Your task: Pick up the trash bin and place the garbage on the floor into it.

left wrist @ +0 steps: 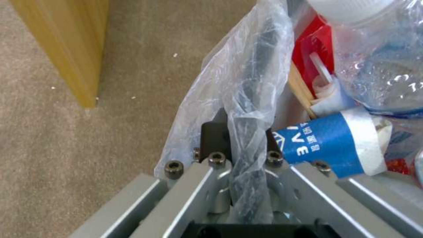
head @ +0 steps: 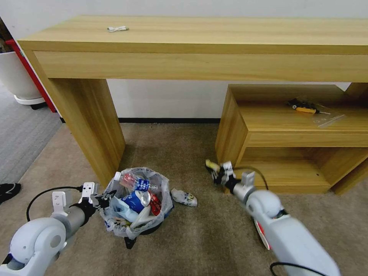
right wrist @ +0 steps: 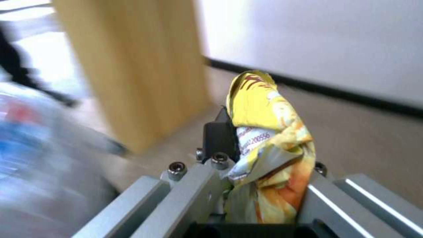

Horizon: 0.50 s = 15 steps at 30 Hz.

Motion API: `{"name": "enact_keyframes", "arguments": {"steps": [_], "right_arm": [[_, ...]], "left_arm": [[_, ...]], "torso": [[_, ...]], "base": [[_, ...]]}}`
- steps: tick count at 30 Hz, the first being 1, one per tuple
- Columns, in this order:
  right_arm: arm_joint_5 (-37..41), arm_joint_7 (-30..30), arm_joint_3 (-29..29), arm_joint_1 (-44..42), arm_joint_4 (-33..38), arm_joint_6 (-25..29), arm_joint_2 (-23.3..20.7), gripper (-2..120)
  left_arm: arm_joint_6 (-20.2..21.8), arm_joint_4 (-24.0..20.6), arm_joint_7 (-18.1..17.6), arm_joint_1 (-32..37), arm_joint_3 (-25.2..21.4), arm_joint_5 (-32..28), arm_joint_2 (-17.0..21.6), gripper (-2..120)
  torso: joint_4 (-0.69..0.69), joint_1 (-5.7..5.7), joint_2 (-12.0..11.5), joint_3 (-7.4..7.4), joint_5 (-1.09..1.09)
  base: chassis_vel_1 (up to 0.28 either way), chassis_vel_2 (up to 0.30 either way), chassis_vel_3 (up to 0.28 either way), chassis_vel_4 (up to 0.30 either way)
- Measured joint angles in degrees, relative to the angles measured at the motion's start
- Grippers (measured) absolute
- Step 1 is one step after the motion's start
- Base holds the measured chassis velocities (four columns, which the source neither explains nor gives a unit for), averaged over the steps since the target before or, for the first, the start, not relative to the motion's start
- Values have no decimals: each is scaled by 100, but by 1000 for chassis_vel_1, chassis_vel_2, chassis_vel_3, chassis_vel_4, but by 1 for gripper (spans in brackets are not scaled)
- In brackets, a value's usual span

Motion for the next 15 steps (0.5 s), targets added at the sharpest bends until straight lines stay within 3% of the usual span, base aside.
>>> {"name": "enact_keyframes", "arguments": {"steps": [6,8,10,15], "right_arm": [[123,-743,-507,416,503,-199,-256,0],[102,-927,-988,798,603,-301,-262,0],[89,-915,-1478,1188,649,-410,-197,0],[89,-893,-2074,1592,605,-531,-82,0]], "left_arm": [[0,-59,64,-16,168,4,201,0],[0,-59,162,-50,253,-3,307,0],[0,-50,241,-75,304,-27,399,0],[0,-44,348,-99,366,-67,548,0]], "torso": [[-2,0,0,0,0],[-1,0,0,0,0],[0,0,0,0,0],[2,0,0,0,-1]], "base": [[0,0,0,0],[0,0,0,0],[0,0,0,0],[0,0,0,0]]}}
